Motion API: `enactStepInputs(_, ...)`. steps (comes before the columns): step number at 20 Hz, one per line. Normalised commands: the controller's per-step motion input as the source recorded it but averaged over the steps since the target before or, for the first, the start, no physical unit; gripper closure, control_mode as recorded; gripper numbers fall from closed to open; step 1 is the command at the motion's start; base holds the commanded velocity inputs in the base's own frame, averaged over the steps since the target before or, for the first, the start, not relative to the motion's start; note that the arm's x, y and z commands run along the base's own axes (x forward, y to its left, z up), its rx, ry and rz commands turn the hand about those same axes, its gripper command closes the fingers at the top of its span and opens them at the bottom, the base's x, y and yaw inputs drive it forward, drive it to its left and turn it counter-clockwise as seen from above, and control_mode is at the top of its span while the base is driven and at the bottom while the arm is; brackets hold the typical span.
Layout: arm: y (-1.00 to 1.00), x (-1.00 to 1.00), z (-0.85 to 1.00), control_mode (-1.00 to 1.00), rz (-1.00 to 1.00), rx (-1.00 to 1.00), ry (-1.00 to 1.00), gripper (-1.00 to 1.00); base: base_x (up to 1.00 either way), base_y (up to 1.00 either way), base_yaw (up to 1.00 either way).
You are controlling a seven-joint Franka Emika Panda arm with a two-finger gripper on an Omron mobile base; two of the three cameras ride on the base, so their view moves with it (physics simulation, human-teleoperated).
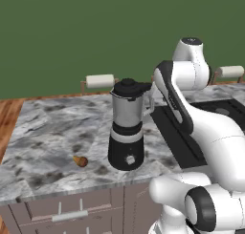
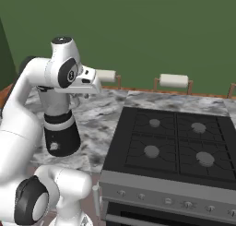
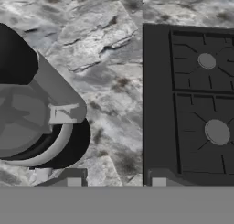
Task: Open the blender lid, put the pear in the blender, close the lid, and start the blender.
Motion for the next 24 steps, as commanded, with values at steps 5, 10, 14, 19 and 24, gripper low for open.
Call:
enactStepInputs(5,0.08,-0.27,0.00,-1.00,0.00,0.00,-0.04,-1.00,0.00,0.00,0.00)
enactStepInputs(10,0.54,-0.45,0.66,-1.00,0.00,0.00,-0.03,-1.00,0.00,0.00,0.00)
enactStepInputs(14,0.52,-0.04,0.84,-1.00,-0.01,0.00,0.00,-1.00,0.00,0.00,0.00)
enactStepInputs(19,0.69,0.39,0.45,-1.00,-0.01,0.00,0.07,-1.00,0.00,0.00,0.00)
enactStepInputs(24,0.47,0.75,-0.14,-1.00,0.00,-0.01,0.21,-1.00,0.00,0.00,0.00)
